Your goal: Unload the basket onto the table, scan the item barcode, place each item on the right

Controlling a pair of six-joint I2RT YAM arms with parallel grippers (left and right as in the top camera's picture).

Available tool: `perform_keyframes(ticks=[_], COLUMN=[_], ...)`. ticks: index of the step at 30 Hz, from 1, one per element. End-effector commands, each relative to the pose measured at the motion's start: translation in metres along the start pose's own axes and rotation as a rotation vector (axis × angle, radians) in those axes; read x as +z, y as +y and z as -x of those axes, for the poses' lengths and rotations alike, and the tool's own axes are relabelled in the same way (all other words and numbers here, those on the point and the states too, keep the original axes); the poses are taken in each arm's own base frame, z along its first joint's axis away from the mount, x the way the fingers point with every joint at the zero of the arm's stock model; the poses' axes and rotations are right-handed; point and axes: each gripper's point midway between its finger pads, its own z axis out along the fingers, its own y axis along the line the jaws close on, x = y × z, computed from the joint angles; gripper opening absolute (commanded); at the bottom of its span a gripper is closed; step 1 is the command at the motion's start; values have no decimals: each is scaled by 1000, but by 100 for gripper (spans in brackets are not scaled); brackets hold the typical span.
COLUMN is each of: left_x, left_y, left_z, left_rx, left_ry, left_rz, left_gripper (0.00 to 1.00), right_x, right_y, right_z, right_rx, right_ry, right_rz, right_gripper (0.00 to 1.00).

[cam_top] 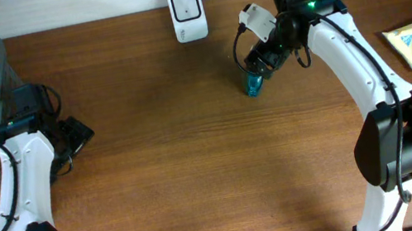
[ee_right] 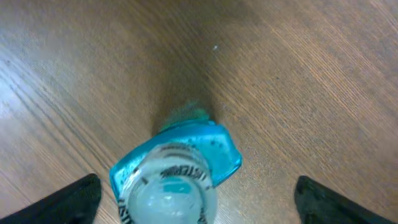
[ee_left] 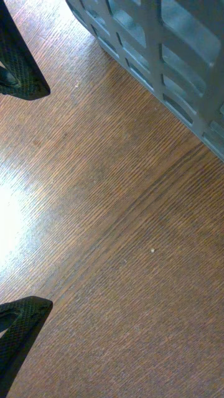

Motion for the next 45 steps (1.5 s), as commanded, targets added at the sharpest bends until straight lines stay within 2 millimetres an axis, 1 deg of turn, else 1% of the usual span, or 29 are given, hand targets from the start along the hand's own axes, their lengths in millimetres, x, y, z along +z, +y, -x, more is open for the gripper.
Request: perform_keyframes(ticks=[1,2,5,6,7,15,19,20,22,25,28,30,33,35,36,38,41,42,45], left_x=[4,4,4,4,4,4,4,4,4,4,4,4,4,4,4,4,4,4,4], left_y=[4,4,4,4,4,4,4,4,4,4,4,4,4,4,4,4,4,4,4], left_z=[-1,-1,-1,-1,-1,-1,-1,-1,-1,-1,-1,-1,-1,-1,-1,-1,-1,-1,-1], left_rx=[-7,-7,-7,-8,-8,-7,-8,-7,-8,-7,-8,-8,-7,-7,-8,-8,-8,-7,-7], left_ry=[10,10,10,10,10,10,10,10,10,10,10,10,10,10,10,10,10,10,10], left_rz=[14,14,14,14,13,14,14,14,13,14,13,14,14,14,13,14,13,14,14], left_gripper=[99,99,99,99,99,99,99,99,99,99,99,99,99,99,99,99,99,99,99], right_x=[-11,-11,-11,-11,-11,-11,-11,-11,-12,-12,-12,-12,-12,-12,-12,-12,-14,-16,-22], right_y=[-2,0,6,5,5,3,7,8,8,8,8,8,8,7,7,5,0,-2,-16], right_z=[4,5,10,10,11,14,16,17,17,17,17,17,18,19,20,22,30,34,44], right_rx=[-110,-112,-113,-114,-118,-120,-110,-111,-111,-110,-110,-110,-102,-59,-47,-14,85,132,365], right_ry=[-12,-17,-44,-45,-50,-61,-77,-82,-83,-83,-83,-83,-83,-89,-91,-100,-127,-140,-179], right_rz=[-15,-6,28,25,22,15,38,43,45,45,45,45,45,42,41,36,22,18,-26], right_gripper=[78,77,75,74,70,69,64,63,52,43,40,32,31,30,28,28,28,28,28])
